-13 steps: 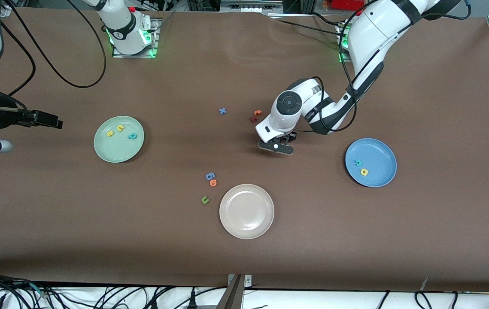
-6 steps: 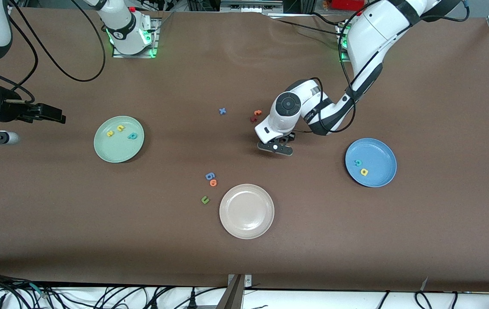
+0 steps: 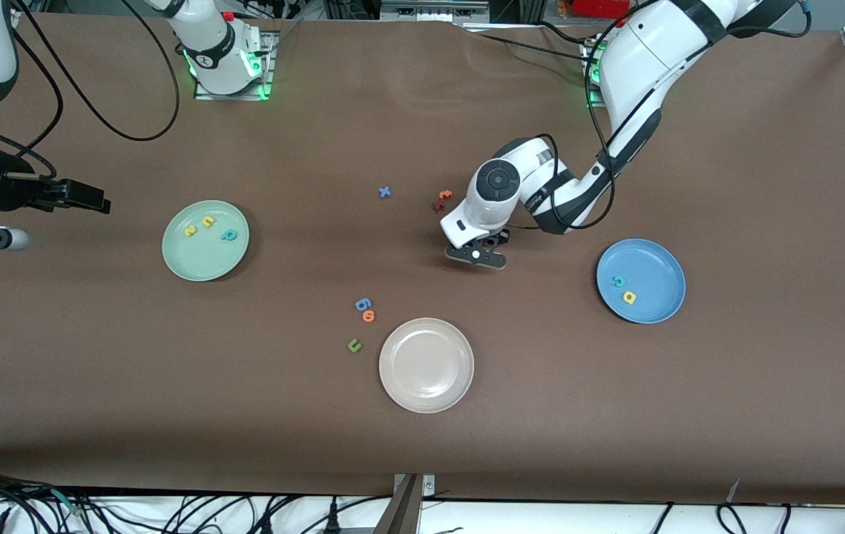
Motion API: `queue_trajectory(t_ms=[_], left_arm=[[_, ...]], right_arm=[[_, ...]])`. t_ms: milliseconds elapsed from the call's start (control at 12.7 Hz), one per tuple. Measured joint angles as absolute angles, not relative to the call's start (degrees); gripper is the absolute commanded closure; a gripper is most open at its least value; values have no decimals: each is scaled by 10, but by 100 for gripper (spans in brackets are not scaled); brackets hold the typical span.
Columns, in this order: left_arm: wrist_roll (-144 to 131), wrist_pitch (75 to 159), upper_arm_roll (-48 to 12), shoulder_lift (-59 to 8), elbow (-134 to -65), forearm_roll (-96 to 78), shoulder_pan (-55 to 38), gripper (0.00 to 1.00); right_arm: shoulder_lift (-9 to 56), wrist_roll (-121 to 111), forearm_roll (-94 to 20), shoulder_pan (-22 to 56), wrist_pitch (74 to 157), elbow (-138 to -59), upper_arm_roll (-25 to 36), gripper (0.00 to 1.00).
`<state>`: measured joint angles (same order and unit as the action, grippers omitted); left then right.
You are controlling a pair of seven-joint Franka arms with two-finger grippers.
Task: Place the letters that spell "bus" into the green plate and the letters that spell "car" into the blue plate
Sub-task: 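Carry the cyan L to the blue plate and open the left gripper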
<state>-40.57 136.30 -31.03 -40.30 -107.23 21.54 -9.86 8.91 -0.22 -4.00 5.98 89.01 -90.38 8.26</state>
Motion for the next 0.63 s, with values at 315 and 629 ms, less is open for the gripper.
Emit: queue_trajectory(t_ms=[315, 629], left_arm=[[-401, 1232, -308, -403, -1008, 215, -84, 89], [-295, 1117, -308, -398, -940, 196, -17, 89]], right_arm=[[89, -2, -40, 60, 890, -904, 82, 0], [89, -2, -40, 60, 890, -905, 82, 0]])
